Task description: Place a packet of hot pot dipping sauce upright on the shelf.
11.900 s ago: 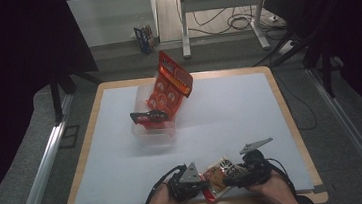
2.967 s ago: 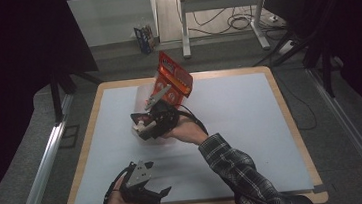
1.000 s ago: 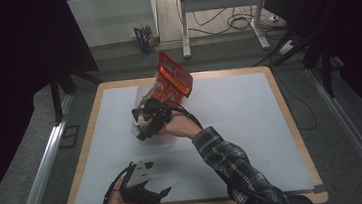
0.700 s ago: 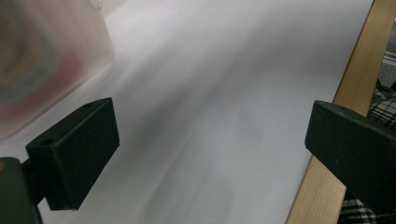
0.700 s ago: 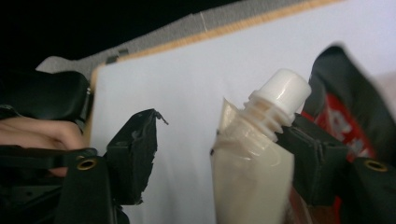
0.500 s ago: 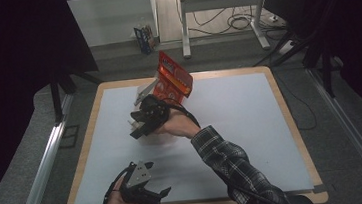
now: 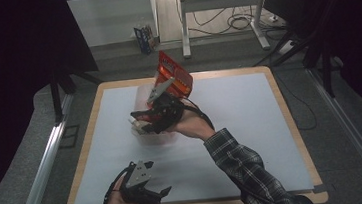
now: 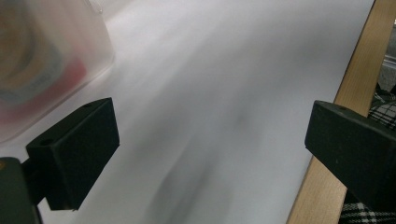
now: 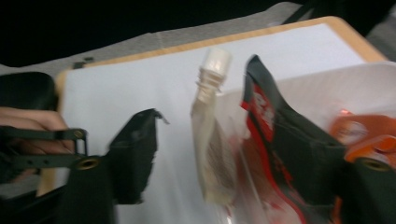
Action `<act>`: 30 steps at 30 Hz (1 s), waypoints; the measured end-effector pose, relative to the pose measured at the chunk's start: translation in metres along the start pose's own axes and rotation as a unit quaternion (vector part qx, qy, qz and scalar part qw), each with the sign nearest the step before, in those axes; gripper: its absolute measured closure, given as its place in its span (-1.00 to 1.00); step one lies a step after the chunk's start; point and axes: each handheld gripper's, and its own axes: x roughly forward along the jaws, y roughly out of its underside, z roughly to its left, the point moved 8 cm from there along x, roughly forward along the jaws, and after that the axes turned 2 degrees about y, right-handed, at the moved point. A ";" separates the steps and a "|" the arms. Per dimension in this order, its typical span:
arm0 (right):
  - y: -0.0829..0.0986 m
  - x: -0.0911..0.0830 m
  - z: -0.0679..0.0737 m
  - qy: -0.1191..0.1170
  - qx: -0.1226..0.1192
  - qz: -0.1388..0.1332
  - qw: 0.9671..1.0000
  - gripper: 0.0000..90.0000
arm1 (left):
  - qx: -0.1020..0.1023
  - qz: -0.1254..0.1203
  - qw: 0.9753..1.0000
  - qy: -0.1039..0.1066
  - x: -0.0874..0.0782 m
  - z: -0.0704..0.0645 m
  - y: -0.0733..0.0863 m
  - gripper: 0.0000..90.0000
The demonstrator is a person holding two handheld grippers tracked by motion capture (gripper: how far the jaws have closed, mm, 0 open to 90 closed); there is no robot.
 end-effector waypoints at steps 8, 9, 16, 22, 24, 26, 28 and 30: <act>0.011 -0.014 -0.008 0.039 0.006 -0.014 0.999 -0.77 | -0.002 -0.005 1.000 -0.001 -0.001 0.001 -0.001 -0.94; 0.012 -0.016 -0.009 0.042 0.004 -0.016 0.999 -0.78 | -0.004 -0.007 1.000 0.001 -0.001 0.001 -0.001 -0.94; 0.022 -0.024 -0.006 0.053 0.005 -0.008 0.999 -0.91 | -0.011 -0.018 1.000 0.003 -0.003 0.001 -0.003 -0.96; 0.029 -0.028 -0.003 0.059 0.006 -0.006 0.998 -0.98 | -0.010 -0.023 1.000 0.006 -0.003 0.001 -0.004 -0.96; 0.031 -0.030 -0.002 0.060 0.007 -0.005 0.998 -0.99 | -0.007 -0.022 1.000 0.006 -0.003 0.001 -0.004 -0.97; 0.035 -0.033 -0.002 0.061 0.012 0.000 0.998 -1.00 | -0.006 -0.022 1.000 0.005 -0.003 0.001 -0.004 -0.97; 0.036 -0.034 -0.002 0.061 0.012 0.000 0.998 -1.00 | -0.005 -0.022 1.000 0.005 -0.003 0.001 -0.004 -0.97; 0.038 -0.035 -0.002 0.062 0.017 -0.002 0.998 -1.00 | -0.005 -0.023 1.000 0.004 -0.003 0.001 -0.003 -0.97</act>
